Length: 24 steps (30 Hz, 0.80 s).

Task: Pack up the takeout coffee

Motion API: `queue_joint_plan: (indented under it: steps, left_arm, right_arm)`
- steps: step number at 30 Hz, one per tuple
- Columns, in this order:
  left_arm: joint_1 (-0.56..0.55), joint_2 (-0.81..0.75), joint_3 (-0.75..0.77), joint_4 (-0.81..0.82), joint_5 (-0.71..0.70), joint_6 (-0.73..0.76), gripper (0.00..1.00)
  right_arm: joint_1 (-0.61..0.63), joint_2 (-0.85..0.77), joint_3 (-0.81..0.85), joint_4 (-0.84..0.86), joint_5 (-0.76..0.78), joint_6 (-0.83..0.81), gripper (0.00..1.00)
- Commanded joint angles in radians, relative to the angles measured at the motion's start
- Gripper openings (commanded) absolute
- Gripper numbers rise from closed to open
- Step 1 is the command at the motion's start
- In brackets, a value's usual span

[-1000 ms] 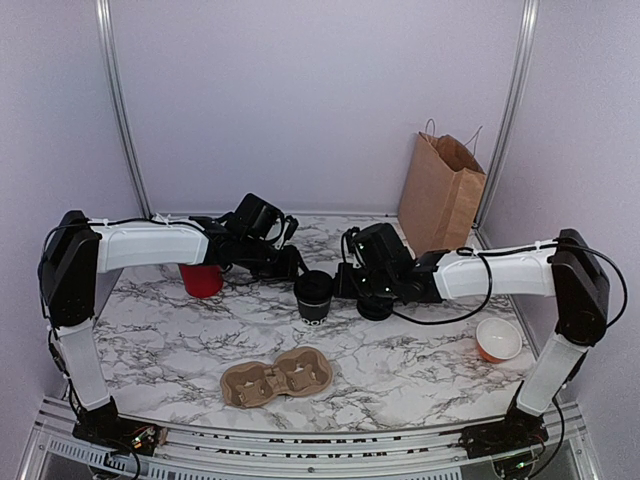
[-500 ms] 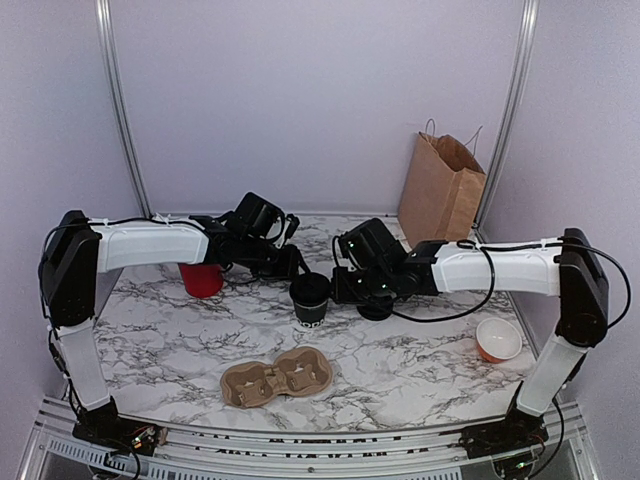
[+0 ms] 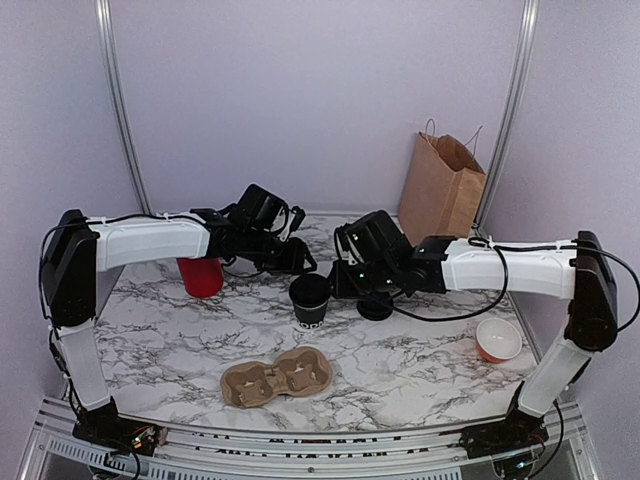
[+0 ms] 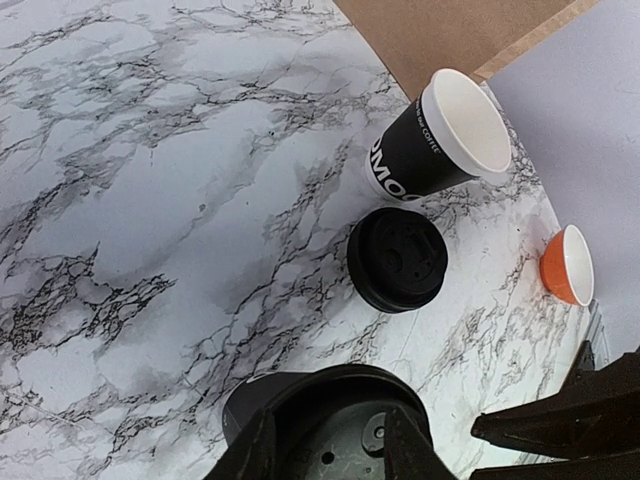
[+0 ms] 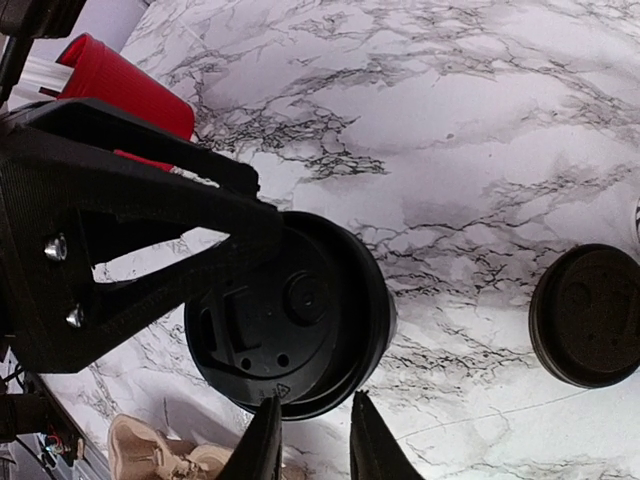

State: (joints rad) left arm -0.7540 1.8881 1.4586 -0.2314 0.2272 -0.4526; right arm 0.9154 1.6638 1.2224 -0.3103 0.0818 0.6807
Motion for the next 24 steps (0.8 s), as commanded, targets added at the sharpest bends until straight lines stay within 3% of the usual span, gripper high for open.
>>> queue_joint_plan:
  steps: [1,8,13,24]
  left_arm:
    - [-0.002,0.002,0.046,-0.042,-0.013,0.017,0.38]
    - [0.007,-0.071,0.018,-0.081,-0.106,-0.026,0.44]
    - [0.004,-0.124,-0.069,-0.078,-0.054,-0.069,0.45]
    - [-0.019,-0.141,-0.141,-0.049,-0.051,-0.104,0.47]
  right_arm:
    - [0.002,-0.034,0.041,0.003,0.006,-0.025,0.23]
    - [-0.067,-0.049,0.029,0.040,-0.140,-0.112,0.22]
    - [-0.156,-0.055,0.005,0.072,-0.240,-0.160,0.22]
    - [-0.181,0.038,0.066,0.031,-0.299,-0.243,0.21]
